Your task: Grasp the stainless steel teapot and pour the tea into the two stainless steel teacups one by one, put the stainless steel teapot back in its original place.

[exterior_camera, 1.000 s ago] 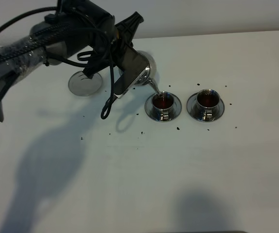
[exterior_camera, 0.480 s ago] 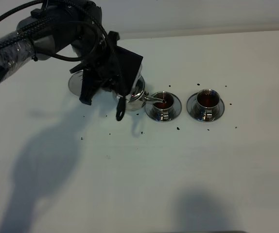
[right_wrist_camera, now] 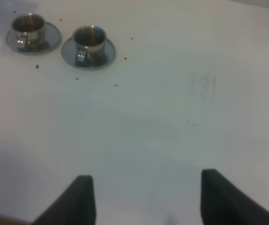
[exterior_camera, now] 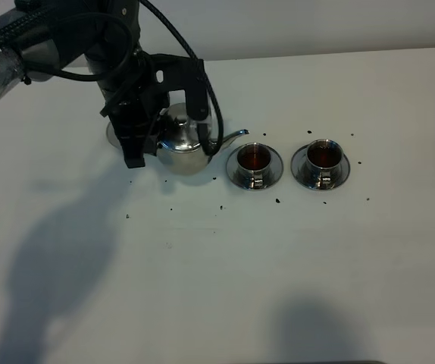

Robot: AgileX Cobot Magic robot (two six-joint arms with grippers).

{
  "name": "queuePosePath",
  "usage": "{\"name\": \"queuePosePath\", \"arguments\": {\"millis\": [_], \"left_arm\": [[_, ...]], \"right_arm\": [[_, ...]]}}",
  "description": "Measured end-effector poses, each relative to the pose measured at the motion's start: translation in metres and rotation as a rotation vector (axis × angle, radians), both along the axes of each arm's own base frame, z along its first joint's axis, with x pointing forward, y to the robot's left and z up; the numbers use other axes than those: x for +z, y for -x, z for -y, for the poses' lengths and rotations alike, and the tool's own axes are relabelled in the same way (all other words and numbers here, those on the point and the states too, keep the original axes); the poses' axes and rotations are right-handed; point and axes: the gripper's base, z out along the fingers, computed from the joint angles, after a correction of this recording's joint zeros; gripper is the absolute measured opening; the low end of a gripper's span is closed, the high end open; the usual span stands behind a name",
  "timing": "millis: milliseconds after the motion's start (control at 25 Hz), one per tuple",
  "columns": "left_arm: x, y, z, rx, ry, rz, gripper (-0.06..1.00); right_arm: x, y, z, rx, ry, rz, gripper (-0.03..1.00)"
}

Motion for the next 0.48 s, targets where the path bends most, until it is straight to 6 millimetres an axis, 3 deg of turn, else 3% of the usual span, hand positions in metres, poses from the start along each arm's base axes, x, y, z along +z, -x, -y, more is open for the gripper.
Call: {"name": "queuePosePath", "arguments": {"millis": [240, 480], "left_arm": [[0.0001, 0.0003, -0.0043, 0.171, 0.115, -0.081, 0.22], [-0.0097, -0.0028, -0.0046, 0.211, 0.134, -0.118, 0.22]], "right_arm": [[0.0000, 0.0000, 0.0000, 0.000, 0.000, 0.000, 0.48], [0.0000, 0.0000, 0.0000, 0.000, 0.000, 0.000, 0.48]]}}
